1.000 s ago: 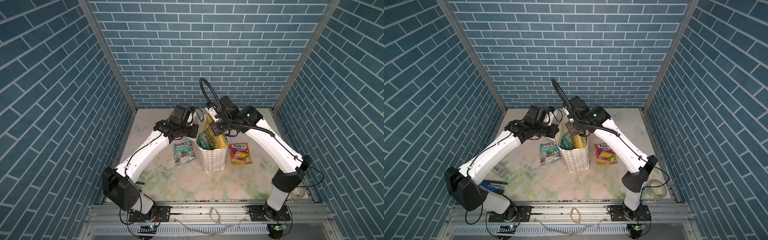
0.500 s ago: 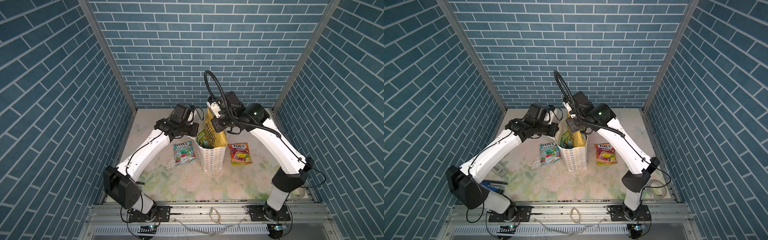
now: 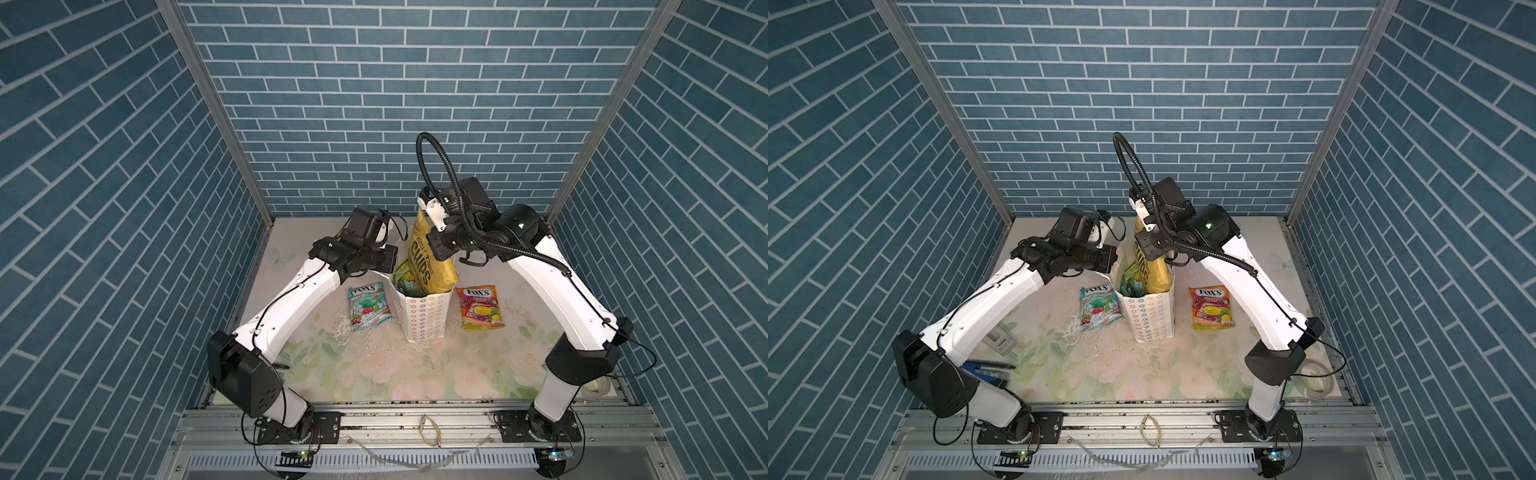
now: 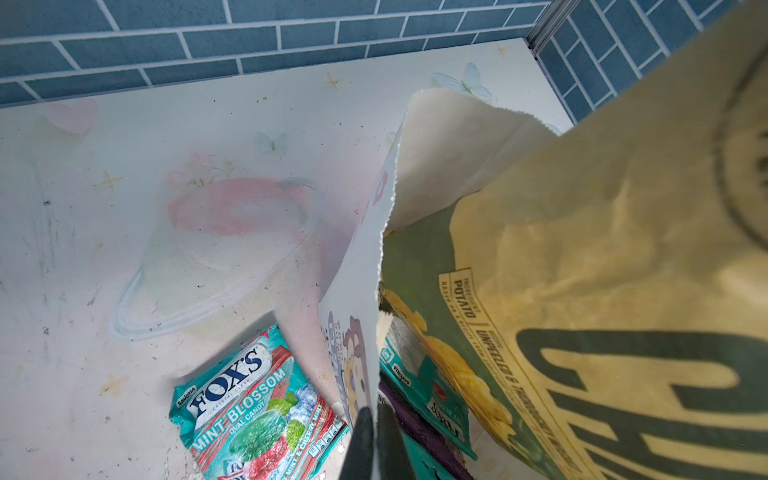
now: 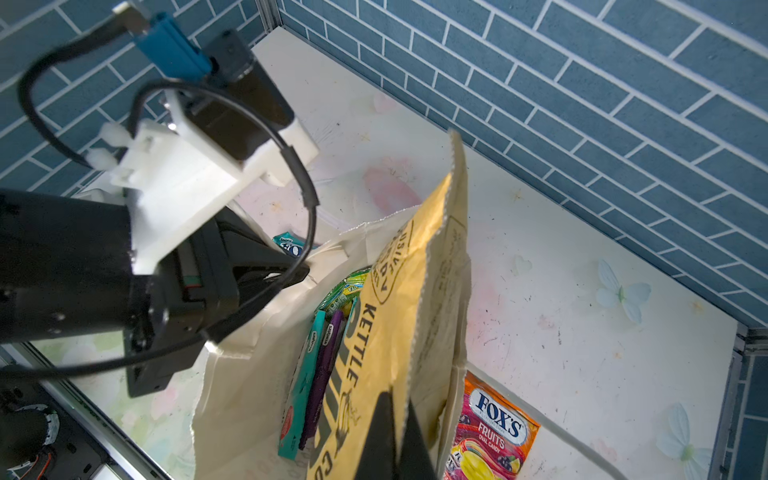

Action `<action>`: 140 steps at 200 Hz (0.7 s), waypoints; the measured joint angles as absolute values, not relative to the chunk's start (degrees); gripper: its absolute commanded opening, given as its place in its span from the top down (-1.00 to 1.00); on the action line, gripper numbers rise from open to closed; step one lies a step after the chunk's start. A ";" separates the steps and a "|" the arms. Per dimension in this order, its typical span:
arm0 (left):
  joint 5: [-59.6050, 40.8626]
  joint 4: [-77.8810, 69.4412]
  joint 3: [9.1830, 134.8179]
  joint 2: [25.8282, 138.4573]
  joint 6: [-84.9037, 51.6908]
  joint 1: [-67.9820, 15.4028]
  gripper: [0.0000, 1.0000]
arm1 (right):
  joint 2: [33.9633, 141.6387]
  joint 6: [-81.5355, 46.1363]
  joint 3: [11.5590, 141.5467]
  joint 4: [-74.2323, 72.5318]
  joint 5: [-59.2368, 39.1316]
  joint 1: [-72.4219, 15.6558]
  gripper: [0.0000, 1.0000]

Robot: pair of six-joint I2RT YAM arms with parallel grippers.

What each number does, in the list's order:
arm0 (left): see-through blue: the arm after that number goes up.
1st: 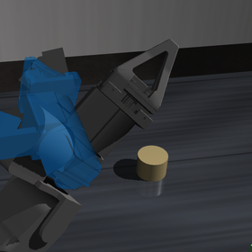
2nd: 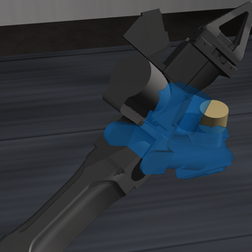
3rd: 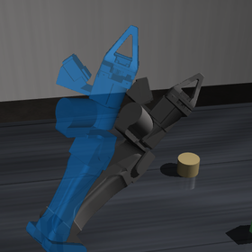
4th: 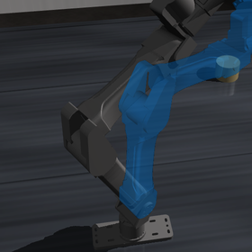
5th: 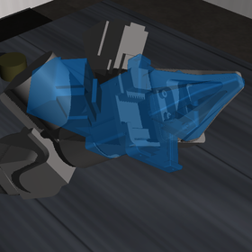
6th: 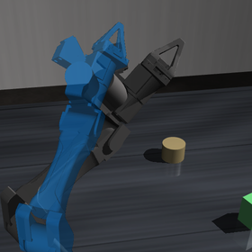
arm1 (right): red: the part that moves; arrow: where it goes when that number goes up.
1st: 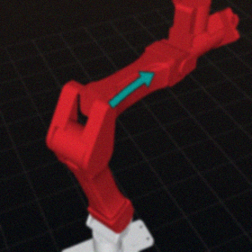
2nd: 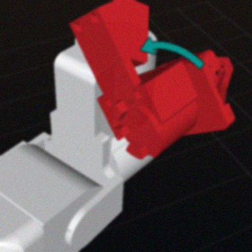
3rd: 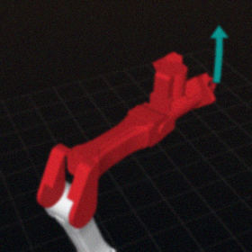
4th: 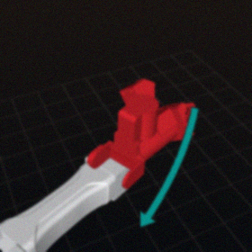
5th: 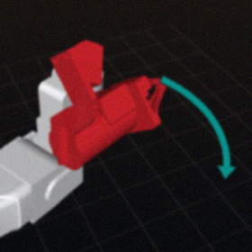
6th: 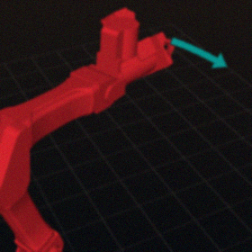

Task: Take the snacks out of the paper bag
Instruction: 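Lift the chips bag up out of the paper bag with the right gripper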

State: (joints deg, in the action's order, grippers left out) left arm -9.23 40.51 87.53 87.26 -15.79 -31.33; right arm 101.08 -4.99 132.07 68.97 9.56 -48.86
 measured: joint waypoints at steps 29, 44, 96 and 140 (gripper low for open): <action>-9.19 40.49 87.53 87.26 -15.79 -31.31 0.99 | 98.74 -4.51 132.07 68.75 7.79 -47.86 1.00; -9.19 40.47 87.53 87.26 -15.79 -31.31 0.99 | 97.51 -4.43 132.07 68.49 6.66 -47.16 1.00; -9.19 40.45 87.50 87.26 -15.81 -31.31 0.99 | 94.56 -4.38 133.34 67.92 1.15 -44.88 1.00; -9.13 40.47 87.50 87.26 -15.79 -31.31 0.99 | 92.51 -4.08 133.34 65.87 -1.50 -44.10 1.00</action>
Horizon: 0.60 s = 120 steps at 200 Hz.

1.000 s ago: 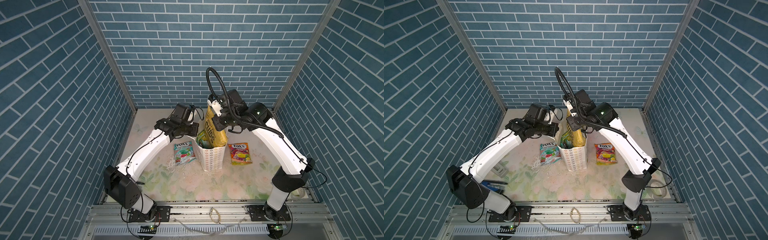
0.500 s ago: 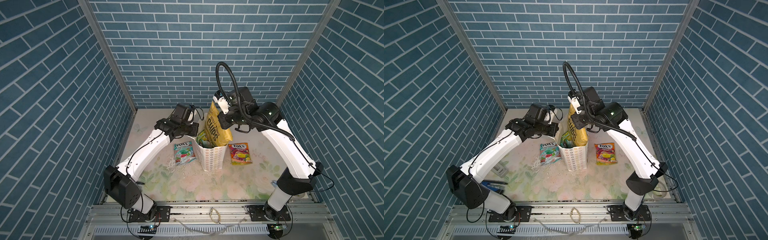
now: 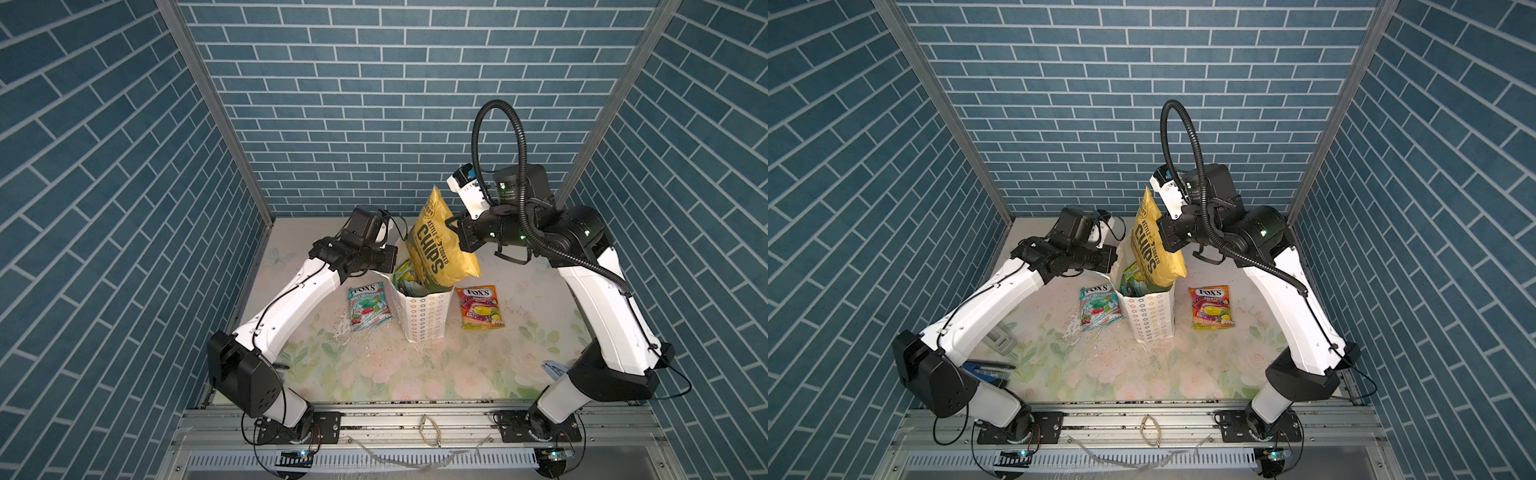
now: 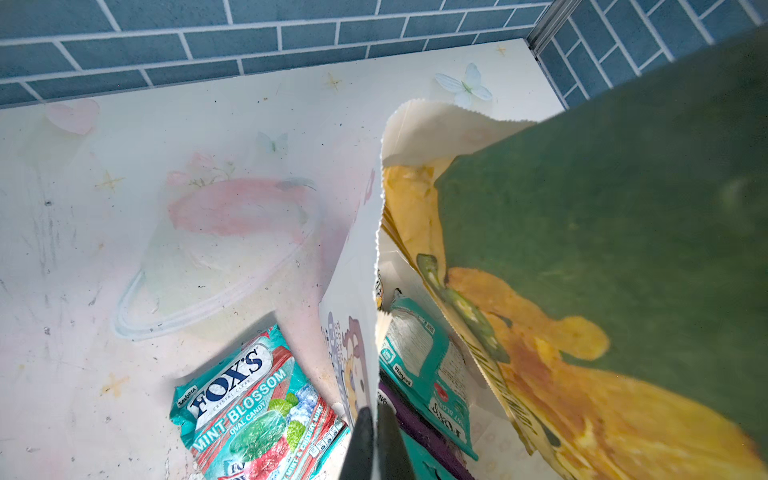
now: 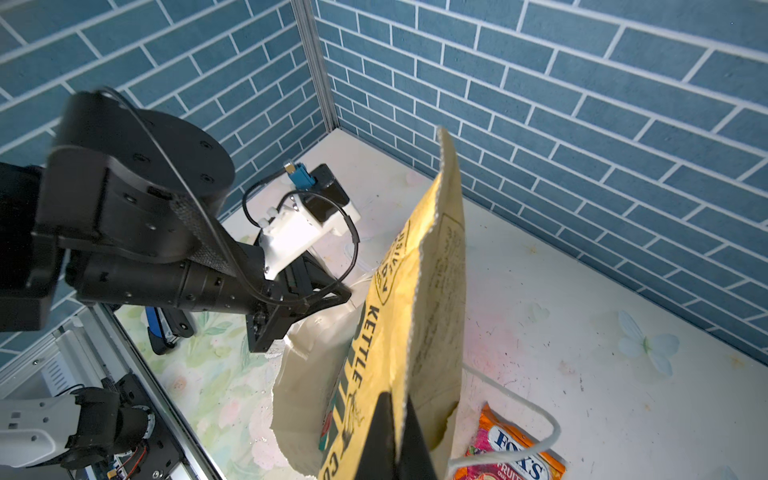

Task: Take the snacks out of the paper bag
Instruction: 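Lift the chips bag up out of the paper bag with the right gripper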

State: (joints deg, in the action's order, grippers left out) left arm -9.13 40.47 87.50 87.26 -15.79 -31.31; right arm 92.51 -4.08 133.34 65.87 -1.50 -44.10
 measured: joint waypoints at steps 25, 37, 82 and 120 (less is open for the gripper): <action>-9.04 40.45 87.46 87.26 -15.79 -31.29 0.99 | 90.87 -3.97 133.32 63.66 -2.00 -43.62 1.00; -9.06 40.40 87.46 87.24 -15.79 -31.24 0.99 | 89.95 -3.92 133.16 62.02 -2.17 -43.35 1.00; -9.06 40.36 87.35 87.22 -15.79 -31.09 0.99 | 86.08 -2.94 130.52 55.22 -3.31 -41.74 1.00; -9.06 40.16 87.26 87.20 -15.81 -31.09 0.99 | 85.34 -2.94 130.50 51.99 -5.30 -39.99 1.00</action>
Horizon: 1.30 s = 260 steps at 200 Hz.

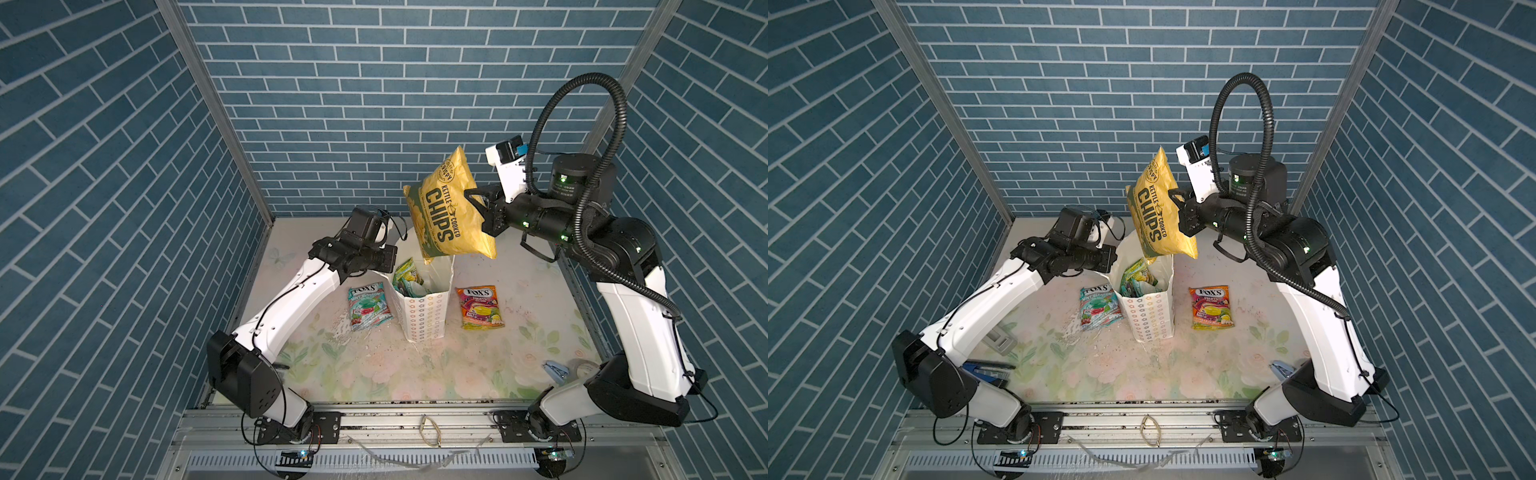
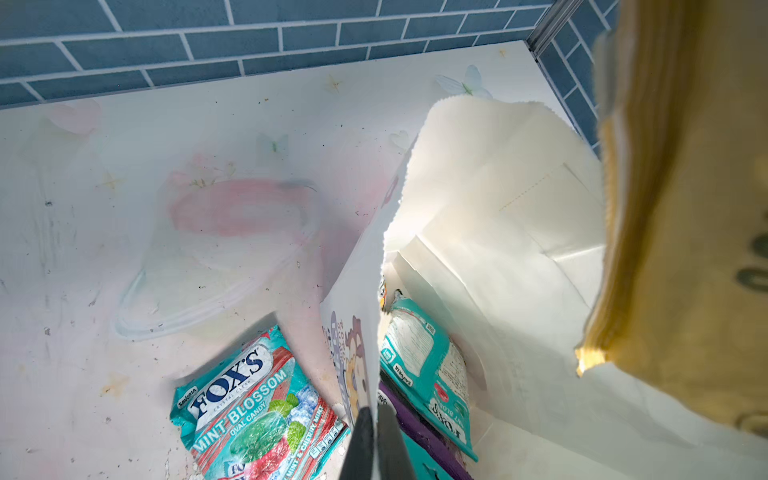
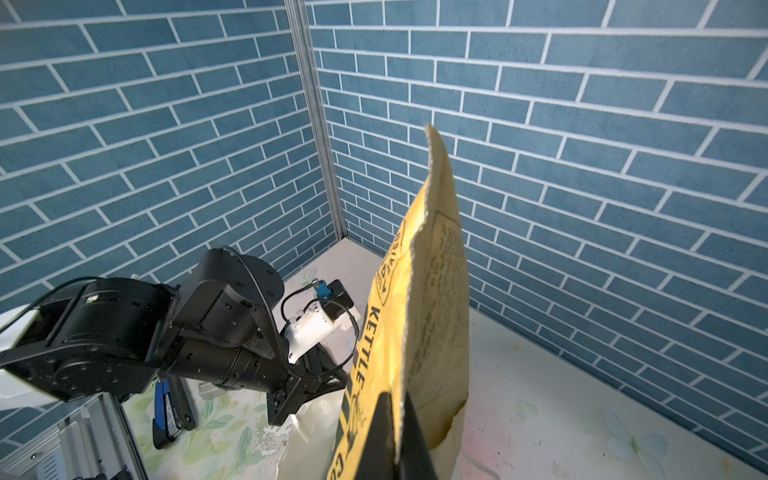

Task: Take the snacks out of the paper bag
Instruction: 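Lift the chips bag up out of the paper bag with the right gripper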

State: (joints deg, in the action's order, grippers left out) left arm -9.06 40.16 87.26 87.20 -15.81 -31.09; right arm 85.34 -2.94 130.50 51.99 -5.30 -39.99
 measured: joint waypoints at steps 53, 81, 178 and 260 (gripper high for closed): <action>-9.06 40.07 87.24 87.20 -15.79 -31.05 0.99 | 83.66 -2.94 131.13 48.27 -6.28 -37.01 1.00; -8.99 40.16 87.24 87.07 -15.77 -31.05 0.99 | 82.52 -2.79 131.48 46.92 -6.04 -35.70 1.00; -8.62 40.66 87.24 87.00 -14.76 -30.94 0.99 | 84.20 2.52 139.44 46.13 3.88 -29.63 1.00; -8.64 41.10 87.24 86.98 -14.52 -30.30 0.99 | 82.87 6.48 131.81 47.09 15.66 -22.24 1.00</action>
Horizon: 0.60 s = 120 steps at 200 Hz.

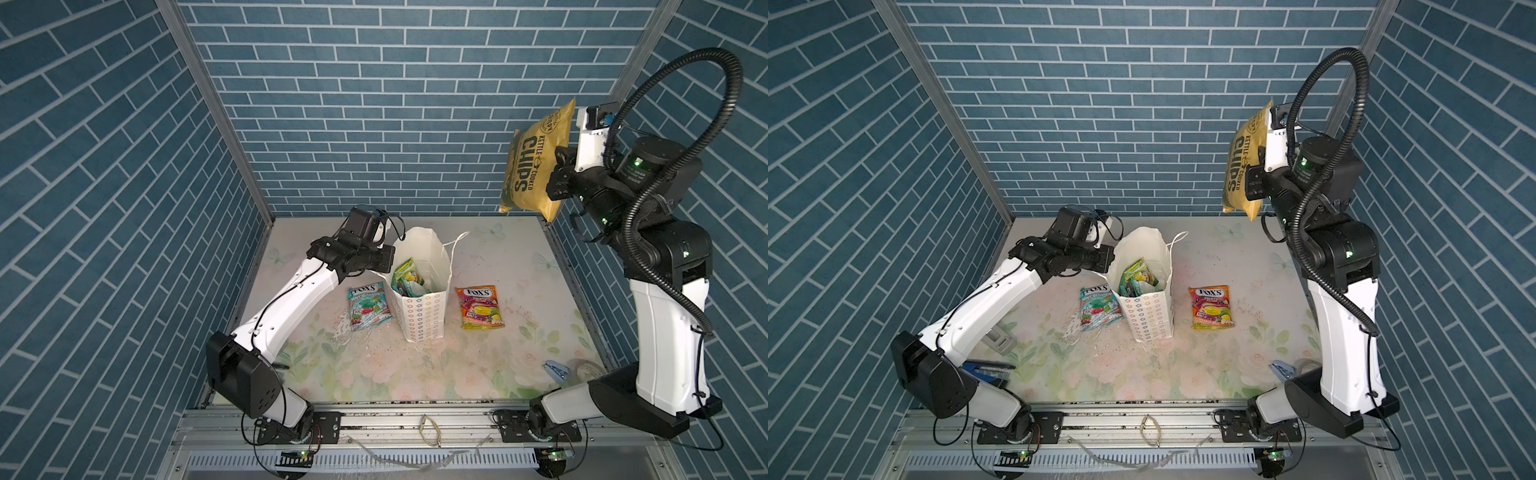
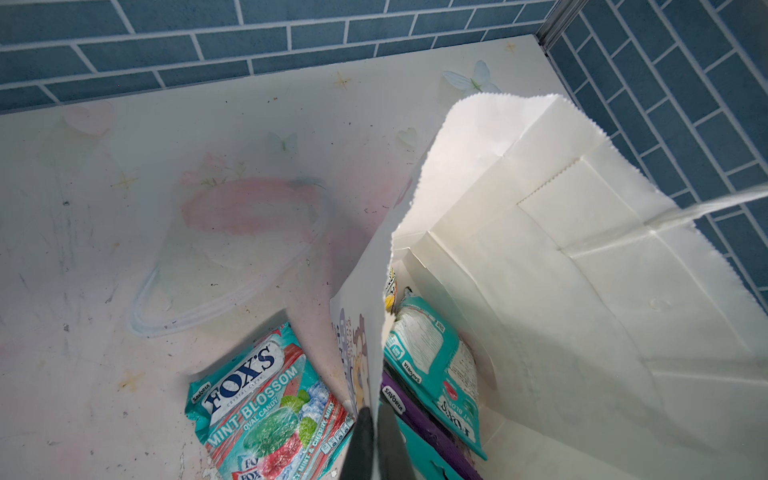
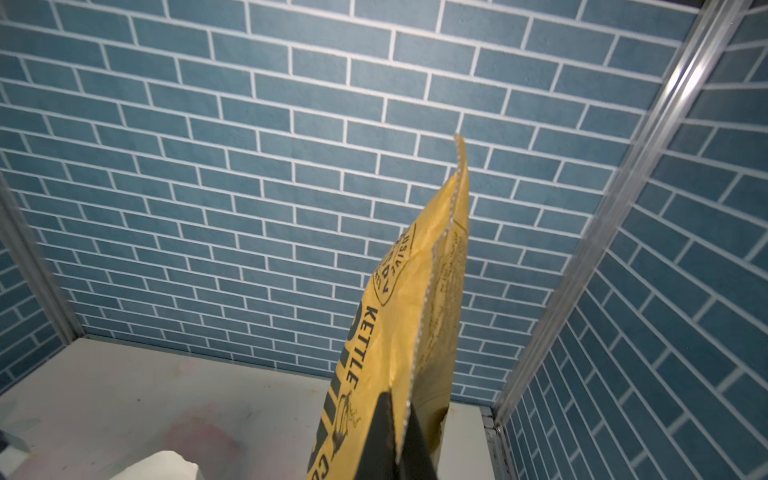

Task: Take the snacks out of the paper bag
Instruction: 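Lift the chips bag up out of the paper bag with the right gripper, then lower the yellow chips bag onto the table beyond the paper bag and release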

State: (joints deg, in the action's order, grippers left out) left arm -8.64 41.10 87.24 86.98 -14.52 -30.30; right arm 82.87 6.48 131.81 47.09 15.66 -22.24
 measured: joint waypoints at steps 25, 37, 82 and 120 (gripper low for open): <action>-8.64 41.45 87.24 86.72 -14.48 -30.26 0.99 | 82.24 6.33 126.56 47.68 17.28 -19.42 1.00; -8.62 41.65 87.24 86.67 -14.41 -30.26 0.99 | 81.82 5.96 123.07 47.64 17.43 -18.02 1.00; -8.62 41.89 87.24 86.67 -14.04 -29.74 0.99 | 80.34 1.63 107.42 46.24 14.81 -13.34 1.00; -8.62 41.91 87.24 86.67 -13.72 -29.32 0.99 | 80.86 -3.55 98.00 42.57 8.64 -11.55 1.00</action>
